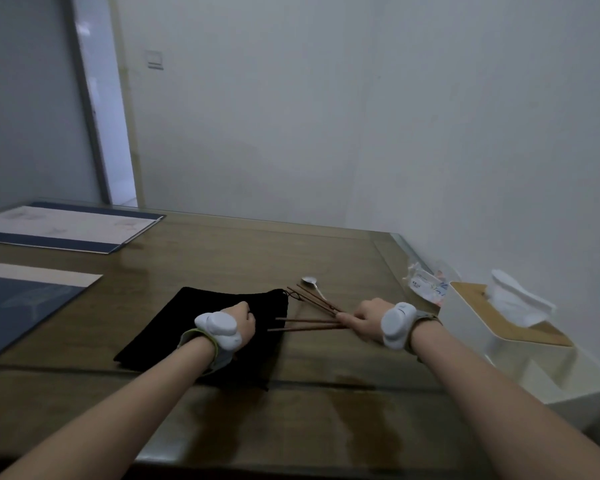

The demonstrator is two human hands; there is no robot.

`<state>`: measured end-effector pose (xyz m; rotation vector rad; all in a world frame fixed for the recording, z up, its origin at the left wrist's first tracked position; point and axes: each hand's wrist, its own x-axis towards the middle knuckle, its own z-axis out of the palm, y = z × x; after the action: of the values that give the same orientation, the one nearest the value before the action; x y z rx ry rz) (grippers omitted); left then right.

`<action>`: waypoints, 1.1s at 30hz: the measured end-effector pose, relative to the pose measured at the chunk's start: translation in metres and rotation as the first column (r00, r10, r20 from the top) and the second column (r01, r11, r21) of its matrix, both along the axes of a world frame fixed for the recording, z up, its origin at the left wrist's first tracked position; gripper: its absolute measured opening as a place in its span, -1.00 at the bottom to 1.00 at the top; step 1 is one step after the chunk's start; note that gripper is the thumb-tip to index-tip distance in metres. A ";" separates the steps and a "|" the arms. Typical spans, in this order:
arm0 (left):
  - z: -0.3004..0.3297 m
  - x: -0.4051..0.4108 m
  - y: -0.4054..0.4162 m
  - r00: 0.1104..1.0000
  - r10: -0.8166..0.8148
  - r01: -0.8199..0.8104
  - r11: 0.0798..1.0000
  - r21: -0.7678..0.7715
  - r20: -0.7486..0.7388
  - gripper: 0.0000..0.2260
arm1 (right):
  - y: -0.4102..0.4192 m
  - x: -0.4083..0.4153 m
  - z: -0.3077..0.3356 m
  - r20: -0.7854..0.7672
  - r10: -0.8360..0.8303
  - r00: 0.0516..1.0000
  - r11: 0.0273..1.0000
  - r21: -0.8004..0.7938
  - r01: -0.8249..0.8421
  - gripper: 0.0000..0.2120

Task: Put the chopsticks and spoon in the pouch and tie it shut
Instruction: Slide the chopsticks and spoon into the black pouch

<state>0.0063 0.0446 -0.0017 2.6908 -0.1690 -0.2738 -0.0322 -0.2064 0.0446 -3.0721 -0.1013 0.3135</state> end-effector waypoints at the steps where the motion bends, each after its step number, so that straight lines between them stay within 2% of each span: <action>1: 0.002 -0.002 -0.002 0.999 -0.014 0.014 1.000 -0.004 0.031 -0.75 | 0.003 -0.002 0.001 -0.013 0.016 1.000 1.000 -0.024 -0.016 -0.44; 5: 0.012 -0.010 -0.015 0.989 -0.085 0.084 0.996 0.014 0.120 -0.86 | 0.024 0.000 0.005 -0.036 0.094 0.995 0.995 -0.039 -0.096 -0.49; 7: 0.019 -0.013 -0.020 0.984 -0.107 0.106 0.994 0.018 0.142 -0.86 | 0.035 0.004 0.005 0.001 0.136 0.991 0.990 -0.042 -0.136 -0.52; 10: 0.027 -0.017 -0.024 0.980 -0.104 0.102 0.995 0.020 0.167 -0.75 | 0.050 0.010 0.000 0.059 0.226 0.972 0.973 -0.054 -0.223 -0.65; 13: 0.028 -0.019 -0.023 0.978 -0.086 0.086 0.996 0.008 0.190 -0.67 | 0.065 0.018 -0.006 0.028 0.313 0.949 0.950 -0.029 -0.312 -0.75; 17: 0.025 -0.015 -0.020 0.984 -0.064 0.070 0.997 -0.028 0.167 -0.67 | 0.078 0.029 -0.012 -0.013 0.311 0.950 0.950 -0.031 -0.312 -0.74; 23: 0.017 -0.005 -0.021 0.987 -0.047 0.048 0.999 -0.004 0.152 -0.67 | 0.084 0.035 0.002 0.074 0.356 0.932 0.929 0.085 -0.361 -0.71; 25: 0.017 -0.003 -0.019 0.990 -0.060 0.058 0.998 0.021 0.128 -0.68 | 0.069 0.034 0.015 0.128 0.305 0.944 0.934 0.155 -0.323 -0.72; 28: 0.017 0.002 -0.021 0.990 -0.097 0.092 0.994 0.054 0.099 -0.73 | 0.035 0.039 0.026 0.203 0.114 0.973 0.976 0.162 -0.148 -0.74; 33: 0.010 0.013 -0.026 0.989 -0.143 0.146 0.982 0.120 -0.038 -0.70 | 0.004 0.058 0.004 0.076 -0.164 0.984 0.985 0.070 0.159 -0.67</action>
<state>0.0192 0.0186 0.0087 2.7990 -0.3503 -0.3792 0.0255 -0.2021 0.0485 -3.0048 0.1315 0.1736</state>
